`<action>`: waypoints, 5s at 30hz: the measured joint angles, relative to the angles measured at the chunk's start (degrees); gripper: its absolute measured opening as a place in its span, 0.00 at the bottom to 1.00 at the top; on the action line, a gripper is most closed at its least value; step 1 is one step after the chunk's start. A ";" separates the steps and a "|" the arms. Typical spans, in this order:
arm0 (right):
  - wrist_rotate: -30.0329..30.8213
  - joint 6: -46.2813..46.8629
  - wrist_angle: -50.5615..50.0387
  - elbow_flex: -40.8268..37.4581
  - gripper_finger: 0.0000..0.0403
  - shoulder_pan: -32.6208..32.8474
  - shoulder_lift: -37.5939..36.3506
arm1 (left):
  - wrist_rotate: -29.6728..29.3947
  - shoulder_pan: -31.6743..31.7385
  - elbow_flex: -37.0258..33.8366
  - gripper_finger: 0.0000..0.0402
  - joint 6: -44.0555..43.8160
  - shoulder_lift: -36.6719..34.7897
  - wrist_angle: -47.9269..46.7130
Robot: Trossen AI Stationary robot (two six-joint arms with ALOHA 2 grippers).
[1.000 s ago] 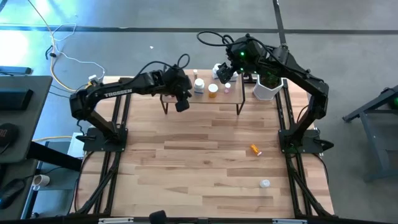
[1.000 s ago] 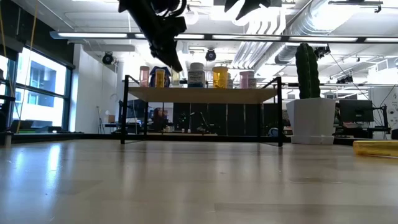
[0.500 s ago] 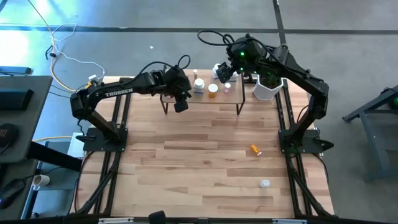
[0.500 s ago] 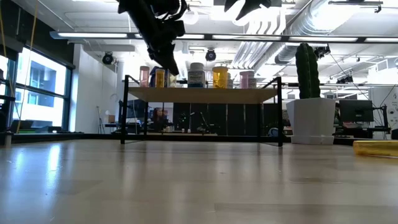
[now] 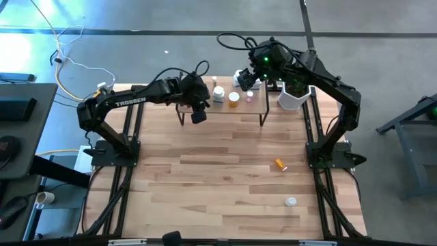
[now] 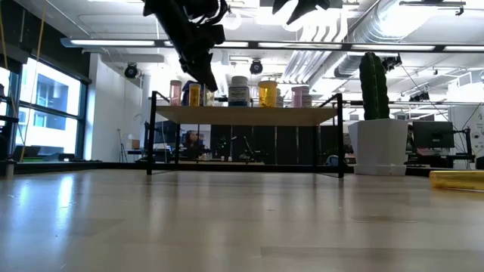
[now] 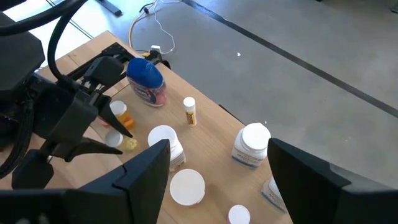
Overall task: Pick and place medicine bottles onto shelf by color
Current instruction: Put the orange pill bottle on the shelf, then put the white pill bottle on the shelf
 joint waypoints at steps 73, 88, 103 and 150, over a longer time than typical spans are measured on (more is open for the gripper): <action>0.21 22.76 -16.68 -29.21 0.65 18.58 -24.06 | 9.07 -12.21 10.25 0.49 -16.02 -2.34 -5.02; 0.01 51.74 -13.52 -47.46 0.65 39.29 -31.78 | 10.15 -19.71 3.22 0.49 -24.33 -2.98 3.88; -2.51 70.61 -6.42 -57.94 0.65 58.32 -31.09 | 6.75 -26.30 -3.10 0.49 -30.52 -3.08 11.78; -15.48 86.58 7.50 -61.86 0.62 76.35 -1.97 | 1.80 -37.33 -3.10 0.49 -38.06 -3.06 12.87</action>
